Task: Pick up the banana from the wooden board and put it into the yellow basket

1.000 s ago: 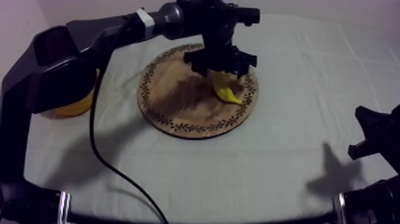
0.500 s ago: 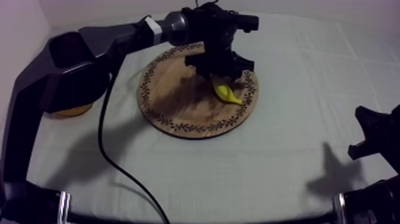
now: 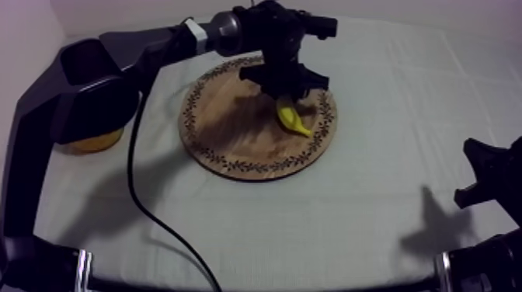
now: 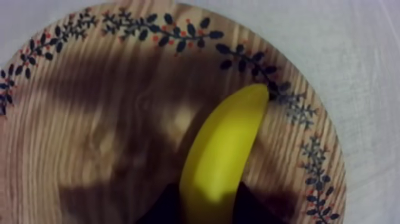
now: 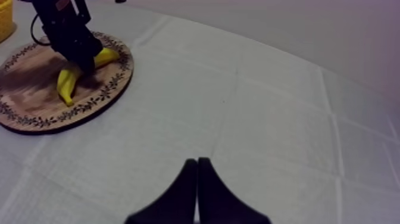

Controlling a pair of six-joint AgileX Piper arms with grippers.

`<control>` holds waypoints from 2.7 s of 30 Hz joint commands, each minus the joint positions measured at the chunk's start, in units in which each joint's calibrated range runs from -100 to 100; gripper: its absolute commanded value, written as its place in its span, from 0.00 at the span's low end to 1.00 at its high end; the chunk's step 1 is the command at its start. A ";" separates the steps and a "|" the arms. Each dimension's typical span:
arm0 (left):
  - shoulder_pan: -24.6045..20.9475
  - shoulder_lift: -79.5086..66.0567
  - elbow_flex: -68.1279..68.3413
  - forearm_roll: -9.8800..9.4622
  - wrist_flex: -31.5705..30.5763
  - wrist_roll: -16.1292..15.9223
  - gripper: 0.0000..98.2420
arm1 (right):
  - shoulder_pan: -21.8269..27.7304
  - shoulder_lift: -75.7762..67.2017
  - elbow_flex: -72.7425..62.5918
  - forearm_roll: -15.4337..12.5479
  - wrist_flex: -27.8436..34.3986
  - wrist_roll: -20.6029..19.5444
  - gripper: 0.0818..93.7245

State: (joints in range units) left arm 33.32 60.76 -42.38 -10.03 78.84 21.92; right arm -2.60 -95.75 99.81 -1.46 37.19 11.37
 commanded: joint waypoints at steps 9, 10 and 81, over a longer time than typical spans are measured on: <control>-1.92 -11.22 4.09 0.27 0.01 -1.49 0.25 | 0.00 0.00 -0.03 0.02 -0.01 -0.01 0.00; -2.14 -13.04 5.06 0.29 0.02 -1.72 0.25 | 0.00 0.00 -0.03 0.02 -0.01 -0.01 0.00; -34.99 -51.03 58.01 -4.04 -14.08 -14.18 0.75 | 0.00 0.00 -0.03 0.02 -0.01 -0.01 0.00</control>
State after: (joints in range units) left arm -1.70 10.19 15.52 -14.11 65.29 7.71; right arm -2.60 -95.75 99.81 -1.46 37.15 11.37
